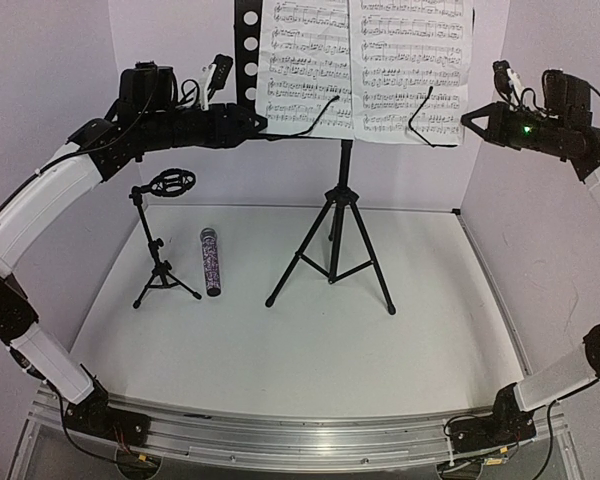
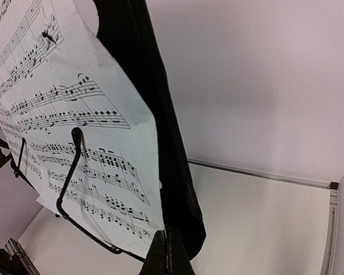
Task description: Set up the instrument practice props
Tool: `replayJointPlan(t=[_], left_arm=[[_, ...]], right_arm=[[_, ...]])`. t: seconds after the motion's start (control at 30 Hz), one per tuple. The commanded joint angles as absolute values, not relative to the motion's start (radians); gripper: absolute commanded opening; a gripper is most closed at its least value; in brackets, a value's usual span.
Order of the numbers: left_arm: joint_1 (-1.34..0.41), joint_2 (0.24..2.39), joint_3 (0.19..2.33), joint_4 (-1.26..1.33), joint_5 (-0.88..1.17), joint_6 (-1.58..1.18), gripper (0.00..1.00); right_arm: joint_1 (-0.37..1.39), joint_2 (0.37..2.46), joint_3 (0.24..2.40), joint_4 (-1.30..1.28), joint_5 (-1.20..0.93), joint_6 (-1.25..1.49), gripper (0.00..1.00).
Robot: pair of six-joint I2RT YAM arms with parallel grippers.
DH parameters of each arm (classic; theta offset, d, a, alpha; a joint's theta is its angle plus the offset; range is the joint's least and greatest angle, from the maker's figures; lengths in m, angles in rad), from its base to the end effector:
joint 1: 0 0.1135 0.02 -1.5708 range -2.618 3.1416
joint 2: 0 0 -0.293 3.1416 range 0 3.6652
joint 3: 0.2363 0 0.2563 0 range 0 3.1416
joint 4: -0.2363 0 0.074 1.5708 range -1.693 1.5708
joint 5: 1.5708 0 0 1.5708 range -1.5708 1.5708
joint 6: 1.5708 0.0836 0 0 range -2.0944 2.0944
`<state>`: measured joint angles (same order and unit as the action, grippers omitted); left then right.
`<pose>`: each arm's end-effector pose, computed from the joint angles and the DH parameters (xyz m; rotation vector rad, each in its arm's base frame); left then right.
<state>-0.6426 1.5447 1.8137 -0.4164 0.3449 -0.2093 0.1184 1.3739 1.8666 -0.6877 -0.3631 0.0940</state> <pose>0.2934 -0.2549 0.5080 0.6435 1.6802 -0.9163 0.2975 0.0653 0.5421 -0.2865 1.7538 0.4738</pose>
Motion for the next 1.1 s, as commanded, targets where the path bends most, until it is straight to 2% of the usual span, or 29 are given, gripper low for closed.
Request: replayJointPlan(t=[0.0,0.13,0.37,0.53,0.9,1.07], left_arm=[[-0.643,1.559,1.851,-0.396,0.345,-0.210,0.40],[-0.643,1.563,1.852,-0.387,0.358,-0.218,0.30],[-0.643,1.565,1.856,-0.379,0.347,-0.232,0.01],[-0.643,1.544,1.837,-0.372,0.318,-0.259,0.00],[-0.638,1.409,1.639,-0.235,0.238,-0.238,0.00],[-0.638,1.439,1.683,-0.266,0.246,-0.178,0.00]], right_arm=[[0.115,1.356,1.863,-0.645,-0.374,0.086,0.00],[0.115,1.356,1.859,-0.642,-0.373,0.084,0.00],[0.115,1.356,1.855,-0.640,-0.371,0.085,0.00],[0.115,1.355,1.850,-0.638,-0.363,0.088,0.00],[0.115,1.341,1.824,-0.621,-0.327,0.094,0.00],[0.114,1.345,1.835,-0.615,-0.336,0.100,0.00]])
